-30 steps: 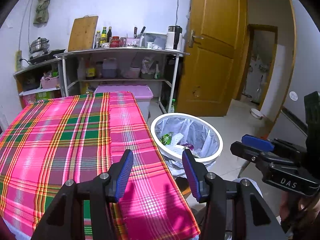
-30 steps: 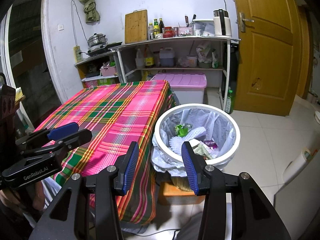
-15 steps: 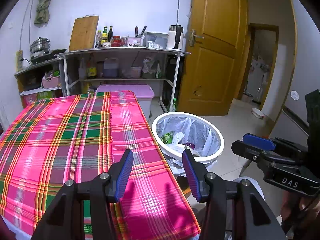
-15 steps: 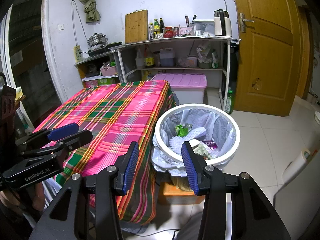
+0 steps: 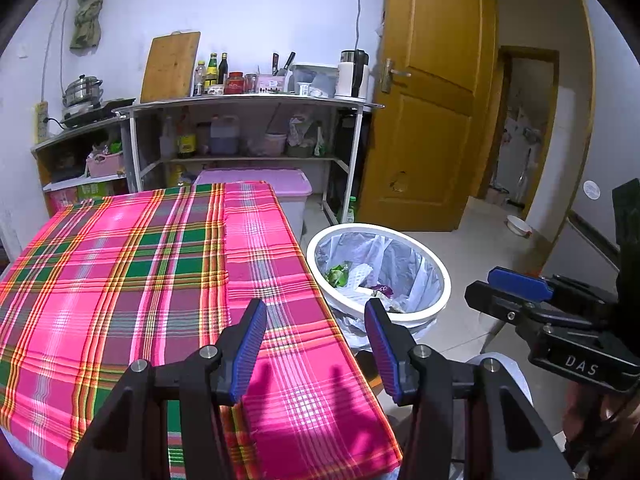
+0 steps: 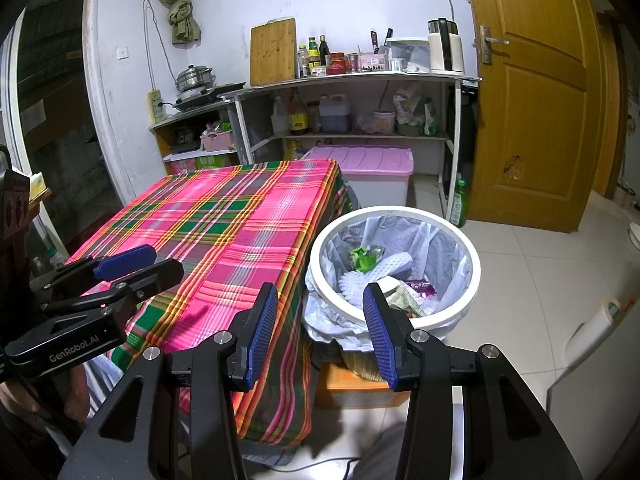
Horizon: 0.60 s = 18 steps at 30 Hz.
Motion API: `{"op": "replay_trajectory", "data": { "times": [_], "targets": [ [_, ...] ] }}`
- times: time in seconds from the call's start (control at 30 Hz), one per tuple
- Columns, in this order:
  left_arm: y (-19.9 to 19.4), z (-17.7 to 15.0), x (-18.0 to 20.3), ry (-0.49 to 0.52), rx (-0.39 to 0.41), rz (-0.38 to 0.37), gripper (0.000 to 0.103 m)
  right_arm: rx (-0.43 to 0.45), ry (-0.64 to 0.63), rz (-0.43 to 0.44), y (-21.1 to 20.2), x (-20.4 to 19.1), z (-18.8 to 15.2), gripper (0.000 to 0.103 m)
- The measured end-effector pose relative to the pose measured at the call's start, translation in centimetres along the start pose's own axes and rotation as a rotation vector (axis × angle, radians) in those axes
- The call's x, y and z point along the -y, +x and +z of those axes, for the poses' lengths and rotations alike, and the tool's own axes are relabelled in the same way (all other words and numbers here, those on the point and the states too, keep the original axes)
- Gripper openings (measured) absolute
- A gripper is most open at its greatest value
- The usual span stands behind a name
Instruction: Collect trash
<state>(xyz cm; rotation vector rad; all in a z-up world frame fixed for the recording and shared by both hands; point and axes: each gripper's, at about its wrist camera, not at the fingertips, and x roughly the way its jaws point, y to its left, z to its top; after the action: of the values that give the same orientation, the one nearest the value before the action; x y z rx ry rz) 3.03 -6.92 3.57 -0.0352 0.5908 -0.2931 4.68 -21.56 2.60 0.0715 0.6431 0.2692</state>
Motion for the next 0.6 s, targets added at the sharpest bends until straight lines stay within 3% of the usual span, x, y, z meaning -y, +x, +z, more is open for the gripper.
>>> {"op": "replay_trajectory", "data": {
  "times": [0.6],
  "targets": [
    [-0.19,-0.05,-0.42,0.002,0.0,0.007,0.051,-0.002,-0.001,0.0,-0.13,0.03,-0.1,0.046]
  ]
}}
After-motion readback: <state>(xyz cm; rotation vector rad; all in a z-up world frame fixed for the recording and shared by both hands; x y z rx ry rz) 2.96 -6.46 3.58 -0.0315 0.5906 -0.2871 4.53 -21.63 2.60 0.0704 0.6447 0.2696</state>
